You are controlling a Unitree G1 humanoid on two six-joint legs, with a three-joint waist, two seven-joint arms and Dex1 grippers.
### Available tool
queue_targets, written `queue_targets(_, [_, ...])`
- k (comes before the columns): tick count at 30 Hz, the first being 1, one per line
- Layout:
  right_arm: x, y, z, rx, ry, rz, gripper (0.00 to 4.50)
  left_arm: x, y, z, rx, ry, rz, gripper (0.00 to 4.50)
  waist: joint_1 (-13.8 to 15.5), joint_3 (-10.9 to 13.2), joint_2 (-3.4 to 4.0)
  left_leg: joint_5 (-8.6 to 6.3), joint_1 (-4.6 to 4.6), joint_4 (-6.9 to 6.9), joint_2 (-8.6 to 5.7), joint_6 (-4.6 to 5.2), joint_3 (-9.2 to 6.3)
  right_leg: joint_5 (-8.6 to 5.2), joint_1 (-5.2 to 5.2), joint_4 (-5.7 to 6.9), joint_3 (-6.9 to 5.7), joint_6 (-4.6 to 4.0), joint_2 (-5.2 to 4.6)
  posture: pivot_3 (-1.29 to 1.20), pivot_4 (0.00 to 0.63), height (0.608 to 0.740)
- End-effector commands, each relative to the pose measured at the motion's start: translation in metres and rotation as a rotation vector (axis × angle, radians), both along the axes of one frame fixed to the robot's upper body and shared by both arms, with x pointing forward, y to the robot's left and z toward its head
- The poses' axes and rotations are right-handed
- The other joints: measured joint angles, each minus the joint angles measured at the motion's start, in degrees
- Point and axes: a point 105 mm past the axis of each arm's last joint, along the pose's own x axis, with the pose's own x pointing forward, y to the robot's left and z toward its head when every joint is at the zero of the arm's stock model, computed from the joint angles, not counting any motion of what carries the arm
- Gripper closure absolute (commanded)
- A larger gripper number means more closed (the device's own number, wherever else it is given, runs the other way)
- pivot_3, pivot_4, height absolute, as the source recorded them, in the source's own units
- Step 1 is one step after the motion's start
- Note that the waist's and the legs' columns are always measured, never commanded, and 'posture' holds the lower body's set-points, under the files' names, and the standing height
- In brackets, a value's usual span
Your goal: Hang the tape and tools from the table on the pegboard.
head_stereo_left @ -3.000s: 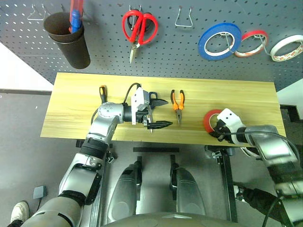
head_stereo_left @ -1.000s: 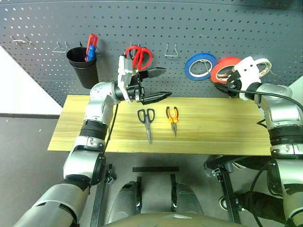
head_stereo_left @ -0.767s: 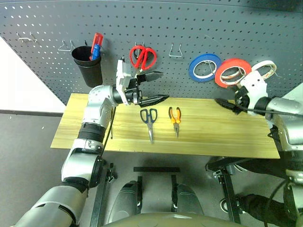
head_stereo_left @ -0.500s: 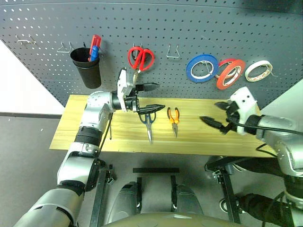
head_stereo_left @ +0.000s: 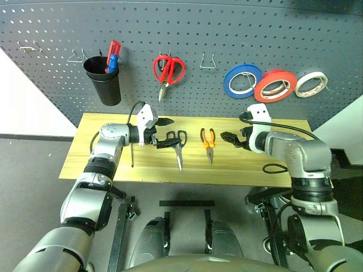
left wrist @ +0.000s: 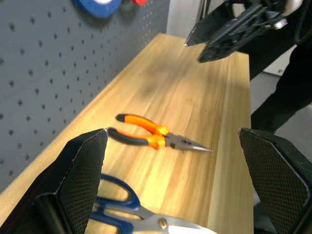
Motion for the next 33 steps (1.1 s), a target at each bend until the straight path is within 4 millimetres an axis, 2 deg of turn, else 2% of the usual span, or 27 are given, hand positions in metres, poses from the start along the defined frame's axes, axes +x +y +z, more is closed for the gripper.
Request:
queue_targets(1, [0.021,0.008,0.007,-0.010,-0.028,-0.008,0.02,0.000,0.005,0.004,0.000,-0.035,-0.007,0.00,-0.69,0.59,0.00,0.00,0.00,0.01,0.00,0.00,0.01,0.00,-0.01,0.02,0.02,0.00,0.00,0.02,0.312,0.728])
queue_targets(5, [0.034,0.015,0.007,-0.011,-0.020,-0.004,0.02,0.000,0.009,0.009,-0.005,-0.042,-0.008,0.00,-1.03,2.26,0.03,-0.01,0.01,0.01,0.01,0.02,0.04,0.00,-0.15,0.22,0.12,-0.01,0.00,0.04,0.352,0.728])
queue_targets(11, [0.044,0.024,0.007,-0.011,-0.016,0.008,0.02,0.001,0.016,0.020,-0.010,-0.053,-0.012,0.00,-0.92,5.41,0.01,0.01,-0.25,0.01,0.05,-0.01,0.22,-0.02,-0.86,0.87,0.17,-0.03,-0.05,0.08,0.428,0.728])
queue_targets(21, [0.061,0.044,0.019,0.021,-0.046,0.020,0.02,0.001,0.025,0.025,-0.009,-0.048,0.004,0.00,-0.77,10.29,0.10,0.01,-0.43,-0.04,0.14,-0.01,0.58,-0.01,-1.33,1.04,0.17,-0.03,-0.09,0.11,0.500,0.728])
queue_targets(27, [0.061,0.055,0.016,0.042,-0.022,0.037,0.02,-0.003,0.026,0.022,-0.010,-0.038,0.004,0.00,-0.74,11.08,0.13,0.01,-0.84,-0.03,0.16,-0.02,0.90,-0.01,-1.89,1.24,0.12,-0.02,-0.17,0.12,0.505,0.728])
queue_targets(33, [0.059,0.065,0.007,0.027,-0.004,0.063,0.02,-0.006,0.029,0.019,-0.010,-0.032,0.017,0.00,-0.85,11.13,0.13,0.01,-0.82,-0.05,0.26,-0.02,1.17,-0.01,-1.96,1.24,0.12,-0.03,-0.15,0.14,0.499,0.728])
